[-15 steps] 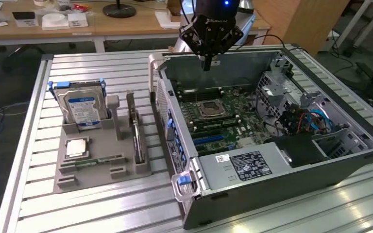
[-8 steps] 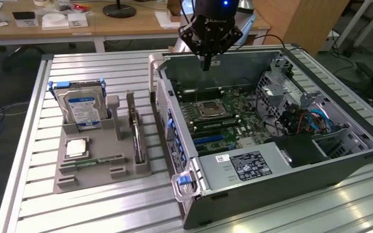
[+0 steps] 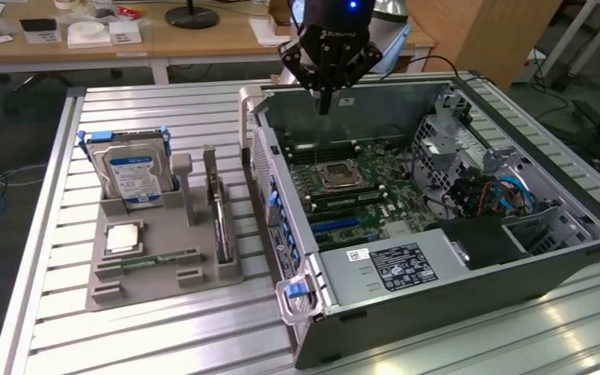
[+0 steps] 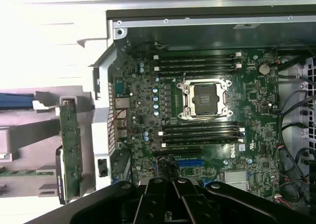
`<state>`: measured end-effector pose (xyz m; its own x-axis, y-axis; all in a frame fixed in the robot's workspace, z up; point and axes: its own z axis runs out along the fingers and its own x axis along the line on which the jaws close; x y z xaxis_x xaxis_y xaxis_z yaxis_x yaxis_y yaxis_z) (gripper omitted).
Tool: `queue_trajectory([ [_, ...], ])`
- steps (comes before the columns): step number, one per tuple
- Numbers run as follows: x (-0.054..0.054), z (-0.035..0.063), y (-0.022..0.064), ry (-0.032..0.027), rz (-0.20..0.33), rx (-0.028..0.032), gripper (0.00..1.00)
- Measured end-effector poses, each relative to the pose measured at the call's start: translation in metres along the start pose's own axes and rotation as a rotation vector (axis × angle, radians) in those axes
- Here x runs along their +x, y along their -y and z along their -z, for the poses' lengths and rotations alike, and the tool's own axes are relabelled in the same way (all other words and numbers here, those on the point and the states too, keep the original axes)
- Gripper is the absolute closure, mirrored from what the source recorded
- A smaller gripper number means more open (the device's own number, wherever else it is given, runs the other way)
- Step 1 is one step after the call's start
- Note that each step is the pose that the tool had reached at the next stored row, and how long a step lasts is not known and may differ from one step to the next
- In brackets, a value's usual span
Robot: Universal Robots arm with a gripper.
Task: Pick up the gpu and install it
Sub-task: 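Reach for the gpu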
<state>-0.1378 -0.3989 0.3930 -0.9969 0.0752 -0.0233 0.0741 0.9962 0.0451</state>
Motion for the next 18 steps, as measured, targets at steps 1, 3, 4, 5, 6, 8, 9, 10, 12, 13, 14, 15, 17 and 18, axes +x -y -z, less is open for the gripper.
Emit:
queue_trajectory([
  [1, 0.003, 0.0, 0.0002, 0.0, 0.0, 0.0, 0.89],
  [3, 0.008, 0.0001, 0.0006, 0.0, 0.0, 0.0, 0.89],
  [4, 0.011, 0.0001, 0.0008, 0.0, 0.0, -0.0001, 0.89],
  [5, 0.014, 0.0002, 0.001, 0.0, 0.0, 0.0, 0.89],
  [6, 0.017, 0.0002, 0.0012, 0.0001, 0.0, 0.0, 0.89],
  [8, 0.022, 0.0003, 0.0017, 0.0, 0.0, 0.0, 0.89],
  [9, 0.025, 0.0003, 0.0018, 0.0, 0.0, 0.0, 0.89],
  [10, 0.027, 0.0003, 0.002, 0.0, 0.0, -0.0001, 0.89],
  [12, 0.031, 0.0004, 0.0023, 0.0, 0.0, 0.0, 0.89],
  [13, 0.034, 0.0004, 0.0026, 0.0, 0.0, 0.0001, 0.89],
  [14, 0.037, 0.0005, 0.0027, 0.0, 0.0, 0.0, 0.89],
  [15, 0.039, 0.0005, 0.0029, 0.0, 0.0, 0.0, 0.89],
  [17, 0.045, 0.0006, 0.0034, 0.0, 0.0, 0.0, 0.89],
  [18, 0.048, 0.0006, 0.0036, 0.0, 0.0, 0.0, 0.89],
])
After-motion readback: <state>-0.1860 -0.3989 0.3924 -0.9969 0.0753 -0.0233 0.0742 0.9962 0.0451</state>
